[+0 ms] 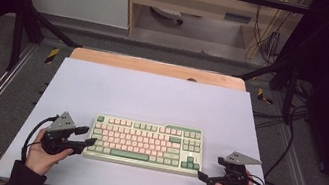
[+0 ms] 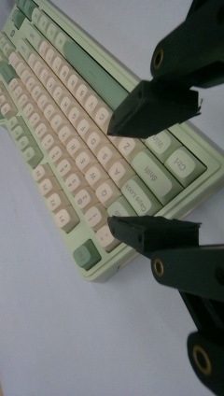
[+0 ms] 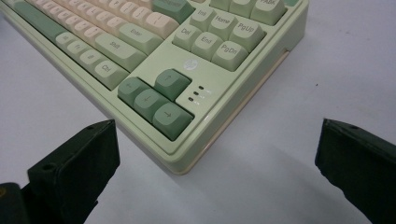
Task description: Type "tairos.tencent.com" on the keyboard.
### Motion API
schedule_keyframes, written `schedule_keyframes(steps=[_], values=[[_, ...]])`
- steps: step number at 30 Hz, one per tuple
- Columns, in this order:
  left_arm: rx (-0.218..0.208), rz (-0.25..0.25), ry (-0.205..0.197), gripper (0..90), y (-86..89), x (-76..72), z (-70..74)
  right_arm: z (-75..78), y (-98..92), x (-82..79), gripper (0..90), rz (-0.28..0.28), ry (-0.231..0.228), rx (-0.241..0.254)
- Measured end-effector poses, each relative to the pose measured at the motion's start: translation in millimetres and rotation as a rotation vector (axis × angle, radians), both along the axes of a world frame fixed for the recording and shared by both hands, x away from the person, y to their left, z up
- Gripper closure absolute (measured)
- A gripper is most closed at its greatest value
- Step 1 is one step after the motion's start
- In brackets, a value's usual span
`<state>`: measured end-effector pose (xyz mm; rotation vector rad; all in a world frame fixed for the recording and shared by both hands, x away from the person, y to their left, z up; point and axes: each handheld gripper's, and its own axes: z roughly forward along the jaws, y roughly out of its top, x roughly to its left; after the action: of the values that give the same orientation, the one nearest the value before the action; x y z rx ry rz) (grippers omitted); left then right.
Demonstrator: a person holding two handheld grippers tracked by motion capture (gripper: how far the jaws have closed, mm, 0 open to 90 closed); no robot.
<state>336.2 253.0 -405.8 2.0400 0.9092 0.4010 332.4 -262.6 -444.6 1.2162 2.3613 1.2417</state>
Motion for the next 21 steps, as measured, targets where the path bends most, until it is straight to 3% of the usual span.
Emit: schedule_keyframes(steps=[7,21], values=[[0.017,0.002,0.004,63.6,-12.3,4.5,4.8,0.4,-0.3,-0.2,0.4,0.0,0.0,0.0],[0.039,-0.027,0.009,81.8,-46.1,19.4,10.6,-0.3,0.2,0.2,0.5,0.002,-0.001,-0.001]])
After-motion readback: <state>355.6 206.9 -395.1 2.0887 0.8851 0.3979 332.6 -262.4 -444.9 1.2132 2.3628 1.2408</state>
